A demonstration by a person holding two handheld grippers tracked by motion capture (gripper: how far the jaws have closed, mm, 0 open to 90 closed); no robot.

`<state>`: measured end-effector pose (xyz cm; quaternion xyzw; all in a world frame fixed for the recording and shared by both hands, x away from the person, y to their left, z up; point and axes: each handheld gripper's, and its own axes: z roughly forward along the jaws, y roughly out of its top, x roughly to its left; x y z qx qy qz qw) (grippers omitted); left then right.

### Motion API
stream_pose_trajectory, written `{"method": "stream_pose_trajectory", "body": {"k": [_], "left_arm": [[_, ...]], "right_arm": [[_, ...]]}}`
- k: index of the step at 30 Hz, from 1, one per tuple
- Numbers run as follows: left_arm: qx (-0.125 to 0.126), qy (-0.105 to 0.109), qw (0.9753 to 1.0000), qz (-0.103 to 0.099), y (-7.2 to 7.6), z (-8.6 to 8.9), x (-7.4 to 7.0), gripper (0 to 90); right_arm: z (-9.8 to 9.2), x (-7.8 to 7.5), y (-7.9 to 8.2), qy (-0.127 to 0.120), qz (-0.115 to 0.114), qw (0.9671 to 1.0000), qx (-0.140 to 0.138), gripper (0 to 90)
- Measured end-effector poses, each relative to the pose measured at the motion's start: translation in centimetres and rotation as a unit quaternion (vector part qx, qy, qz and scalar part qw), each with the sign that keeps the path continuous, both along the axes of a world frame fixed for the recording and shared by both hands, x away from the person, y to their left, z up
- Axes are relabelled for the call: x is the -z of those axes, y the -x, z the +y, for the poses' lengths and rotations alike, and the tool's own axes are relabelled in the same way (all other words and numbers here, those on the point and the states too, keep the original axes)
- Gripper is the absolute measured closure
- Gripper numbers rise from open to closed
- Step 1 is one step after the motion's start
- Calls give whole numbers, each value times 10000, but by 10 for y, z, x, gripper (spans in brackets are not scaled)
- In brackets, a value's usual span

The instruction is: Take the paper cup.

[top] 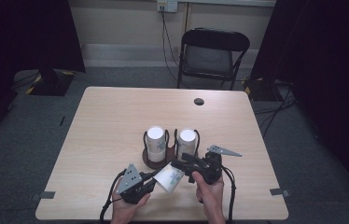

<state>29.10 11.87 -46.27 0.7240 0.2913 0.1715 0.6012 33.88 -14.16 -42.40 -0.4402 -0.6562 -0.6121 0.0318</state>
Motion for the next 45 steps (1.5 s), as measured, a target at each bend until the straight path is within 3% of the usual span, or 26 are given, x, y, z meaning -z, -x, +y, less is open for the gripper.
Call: {"method": "stream_pose_trajectory", "body": {"k": [8,12,16,18,23,27,31,36,42,45], "left_arm": [[-18,-173,9997,148,-4,6,-4,860],[65,-210,9995,241,-6,10,-6,861],[132,-268,9990,325,-8,12,-8,860],[40,-350,9987,356,-10,14,-9,861],[49,-460,9979,463,-16,18,-11,862],[138,-671,9965,472,-19,19,-15,863],[203,-737,9958,510,-22,20,-18,863],[325,-935,9934,587,-22,16,-17,862],[476,-1122,9904,656,-28,15,-20,862],[523,-1184,9893,678,-28,15,-22,863]], "right_arm": [[-8,-7,1,78,-352,9993,-1,272],[-12,-11,5,155,-655,9977,1,266],[-13,-13,8,414,-885,9952,-87,244],[-13,-13,10,554,-995,9934,-165,227],[-10,-12,14,892,-1138,9890,-324,219],[-4,-13,19,1300,-1384,9811,-379,209],[-1,-15,23,1471,-1561,9754,-503,208],[4,-14,27,1762,-1780,9649,-793,226],[9,-15,33,2149,-2132,9476,-1018,231],[11,-15,35,2373,-2312,9357,-1214,233]]}}
